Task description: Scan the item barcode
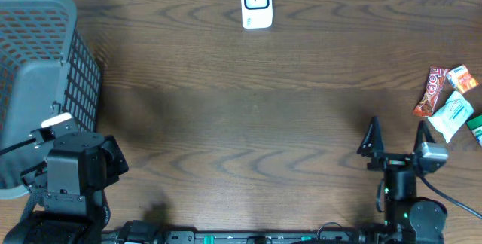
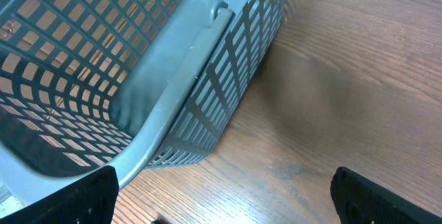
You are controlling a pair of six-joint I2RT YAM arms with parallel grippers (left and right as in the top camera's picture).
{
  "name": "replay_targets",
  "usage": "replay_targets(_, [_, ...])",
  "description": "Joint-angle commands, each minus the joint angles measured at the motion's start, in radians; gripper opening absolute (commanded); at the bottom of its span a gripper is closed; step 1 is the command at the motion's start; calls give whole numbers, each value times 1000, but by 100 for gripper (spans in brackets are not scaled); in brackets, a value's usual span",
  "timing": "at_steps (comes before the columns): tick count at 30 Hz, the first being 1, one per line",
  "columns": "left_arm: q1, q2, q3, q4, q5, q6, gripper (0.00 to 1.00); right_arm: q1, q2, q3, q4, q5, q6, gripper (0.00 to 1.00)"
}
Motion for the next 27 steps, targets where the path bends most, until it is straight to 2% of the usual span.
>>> replay_targets(1, [-2, 1, 2, -3, -13, 5, 98, 12, -11, -41, -3, 39, 14, 99])
replay_targets(12, [-2, 1, 2, -3, -13, 5, 98, 12, -11, -139, -2, 49, 14, 99])
replay_targets(27, [-2, 1, 2, -3, -13, 5, 98, 12, -11, -142, -34, 48, 14, 99])
